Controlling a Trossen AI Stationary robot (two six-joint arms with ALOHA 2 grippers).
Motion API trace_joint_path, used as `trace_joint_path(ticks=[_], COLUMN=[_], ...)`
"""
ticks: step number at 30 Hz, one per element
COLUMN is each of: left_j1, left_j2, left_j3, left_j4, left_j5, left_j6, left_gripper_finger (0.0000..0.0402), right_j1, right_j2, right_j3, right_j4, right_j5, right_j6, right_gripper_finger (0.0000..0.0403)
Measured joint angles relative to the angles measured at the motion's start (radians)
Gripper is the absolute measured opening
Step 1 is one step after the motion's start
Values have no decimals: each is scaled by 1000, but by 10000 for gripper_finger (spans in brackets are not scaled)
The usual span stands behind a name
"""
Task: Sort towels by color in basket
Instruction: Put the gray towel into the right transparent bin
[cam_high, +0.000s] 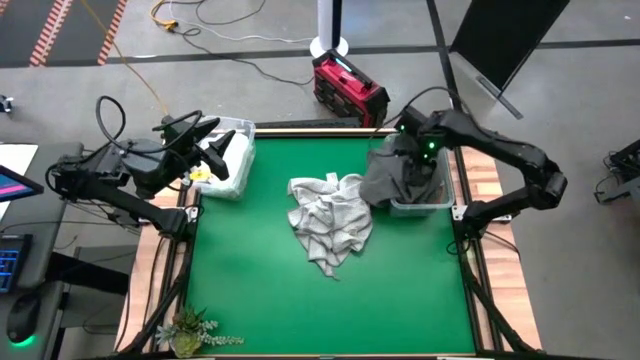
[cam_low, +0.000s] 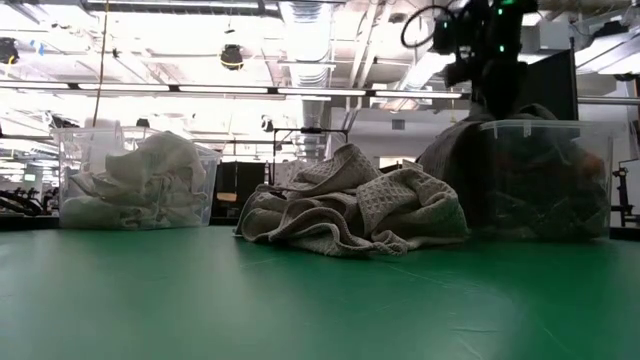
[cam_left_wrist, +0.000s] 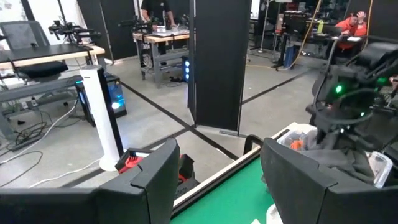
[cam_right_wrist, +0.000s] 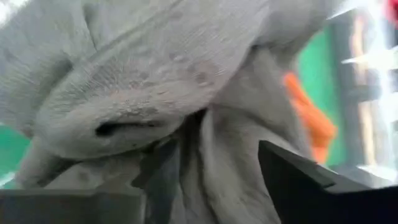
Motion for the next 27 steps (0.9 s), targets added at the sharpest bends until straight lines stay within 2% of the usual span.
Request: trace_joint_path(ticks=[4,10,17,22,27], left_j1=[0,0,0,0,0], left_j2=[0,0,0,-1,-1], left_j3=[0,0,0,0,0], left_j4=[1,1,0,-2,-3], left_j5=[0,0,1,24,26], left_j6=[0,-3,-3,-2,0], left_gripper_finger=[214,214,214,214,214], right_j1=[29,132,256,326,332], right_j2=[0,40,233,373,501], right_j3=[106,210,238,294,321], right_j4=[-26,63,65,-32,-160], right_j5=[39,41,41,39,47], right_j6=[18,-7,-38,-89,-135], right_gripper_finger=[270,275,275,275,269])
